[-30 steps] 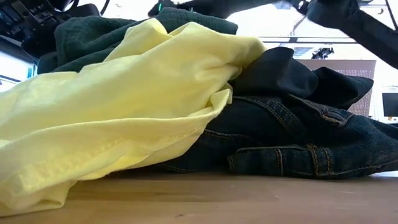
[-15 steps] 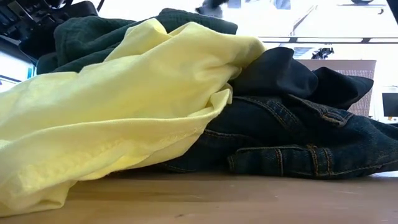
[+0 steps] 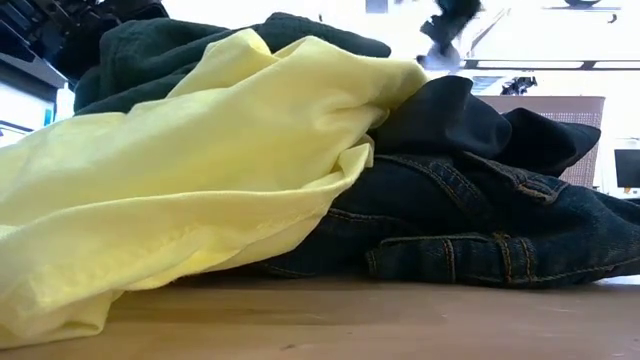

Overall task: Sort clothes
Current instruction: Put the white patterned sock into the white laundry bin

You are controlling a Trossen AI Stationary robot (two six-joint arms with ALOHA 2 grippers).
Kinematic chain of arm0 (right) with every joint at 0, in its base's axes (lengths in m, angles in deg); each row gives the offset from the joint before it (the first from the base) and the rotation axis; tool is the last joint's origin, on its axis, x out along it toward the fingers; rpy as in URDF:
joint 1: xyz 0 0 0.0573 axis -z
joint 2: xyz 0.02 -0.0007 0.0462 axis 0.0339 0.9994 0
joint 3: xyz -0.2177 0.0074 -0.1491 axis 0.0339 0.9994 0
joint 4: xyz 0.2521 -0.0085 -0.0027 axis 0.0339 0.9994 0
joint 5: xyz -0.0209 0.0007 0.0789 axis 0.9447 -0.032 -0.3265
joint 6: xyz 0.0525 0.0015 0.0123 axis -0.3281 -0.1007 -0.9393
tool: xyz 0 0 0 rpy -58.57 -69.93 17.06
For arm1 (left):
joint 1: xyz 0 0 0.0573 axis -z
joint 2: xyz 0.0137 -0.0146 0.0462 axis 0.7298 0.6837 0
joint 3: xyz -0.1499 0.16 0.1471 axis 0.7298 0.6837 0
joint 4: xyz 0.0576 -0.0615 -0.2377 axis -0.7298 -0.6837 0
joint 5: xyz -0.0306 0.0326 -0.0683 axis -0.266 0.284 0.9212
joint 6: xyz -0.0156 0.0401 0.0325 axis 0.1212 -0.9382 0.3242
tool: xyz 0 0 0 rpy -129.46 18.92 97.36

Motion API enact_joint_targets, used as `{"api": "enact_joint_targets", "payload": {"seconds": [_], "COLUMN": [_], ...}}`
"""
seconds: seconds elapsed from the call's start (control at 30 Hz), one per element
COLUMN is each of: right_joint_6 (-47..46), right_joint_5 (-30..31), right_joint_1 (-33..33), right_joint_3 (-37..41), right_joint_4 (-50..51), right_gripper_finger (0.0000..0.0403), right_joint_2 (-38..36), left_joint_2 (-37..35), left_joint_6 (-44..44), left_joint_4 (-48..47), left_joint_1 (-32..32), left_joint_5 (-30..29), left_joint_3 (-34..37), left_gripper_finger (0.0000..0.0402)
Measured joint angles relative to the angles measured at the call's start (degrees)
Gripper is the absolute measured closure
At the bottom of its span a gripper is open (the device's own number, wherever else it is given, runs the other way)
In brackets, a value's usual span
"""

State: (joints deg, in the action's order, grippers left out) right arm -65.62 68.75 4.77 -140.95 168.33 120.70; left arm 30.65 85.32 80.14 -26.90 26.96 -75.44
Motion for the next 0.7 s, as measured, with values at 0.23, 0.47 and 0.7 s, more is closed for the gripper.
{"api": "enact_joint_targets", "payload": {"seconds": [0.23,0.47,0.7], "right_joint_6": [5.27,13.58,14.49], "right_joint_5": [-26.64,-41.59,-47.85], "right_joint_1": [18.19,30.8,34.85], "right_joint_3": [20.26,25.35,25.28], "right_joint_4": [-15.06,-34.32,-36.92], "right_gripper_finger": [0.0399,0.0396,0.03], "right_joint_2": [-10.13,-12.08,-12.09], "left_joint_2": [0.0,0.0,0.0], "left_joint_6": [-0.78,-1.3,-1.32], "left_joint_4": [0.42,1.83,1.7], "left_joint_1": [-0.94,-2.54,-2.73], "left_joint_5": [-0.33,-0.71,-0.72], "left_joint_3": [0.0,0.0,0.0], "left_gripper_finger": [0.0237,0.0237,0.0237]}}
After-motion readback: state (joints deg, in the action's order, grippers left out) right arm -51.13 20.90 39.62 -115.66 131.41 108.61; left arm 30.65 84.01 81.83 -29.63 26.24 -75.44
